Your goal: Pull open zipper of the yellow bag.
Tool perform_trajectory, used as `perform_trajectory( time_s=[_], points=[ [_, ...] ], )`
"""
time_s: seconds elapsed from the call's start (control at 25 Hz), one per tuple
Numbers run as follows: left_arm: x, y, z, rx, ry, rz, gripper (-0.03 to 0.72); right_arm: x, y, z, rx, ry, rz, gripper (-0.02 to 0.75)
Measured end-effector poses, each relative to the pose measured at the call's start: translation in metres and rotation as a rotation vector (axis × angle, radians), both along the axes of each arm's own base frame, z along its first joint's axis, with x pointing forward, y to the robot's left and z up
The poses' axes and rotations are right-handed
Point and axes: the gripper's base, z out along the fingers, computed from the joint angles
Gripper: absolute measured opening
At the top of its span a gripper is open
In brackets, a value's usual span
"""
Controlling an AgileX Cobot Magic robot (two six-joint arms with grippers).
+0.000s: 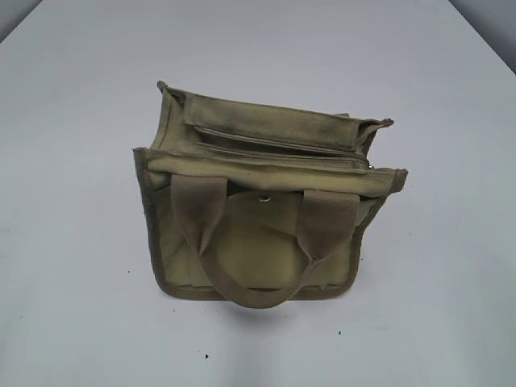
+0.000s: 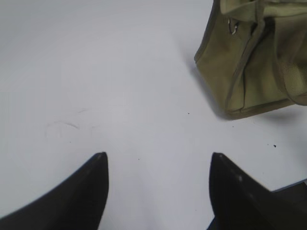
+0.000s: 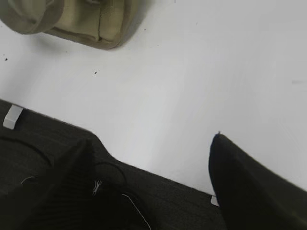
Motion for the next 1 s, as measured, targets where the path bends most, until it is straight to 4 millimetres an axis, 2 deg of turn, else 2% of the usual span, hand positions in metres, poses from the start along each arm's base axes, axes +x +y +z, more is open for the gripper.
perform_trajectory(
  time_s=[0.24, 0.52, 1.0],
  points=[
    [-0.004, 0.0, 0.0, -0.007, -0.02, 0.137, 0.505, -0.011, -0.004, 0.003, 0.046, -0.087, -0.135, 0.573],
    [-0.008, 0.001, 0.0, -0.012, -0.049, 0.231, 0.493, -0.037, -0.007, 0.004, 0.087, -0.259, -0.146, 0.573],
    [-0.008, 0.001, 0.0, -0.012, -0.048, 0.232, 0.477, -0.038, -0.007, 0.004, 0.092, -0.264, -0.146, 0.573]
  ],
)
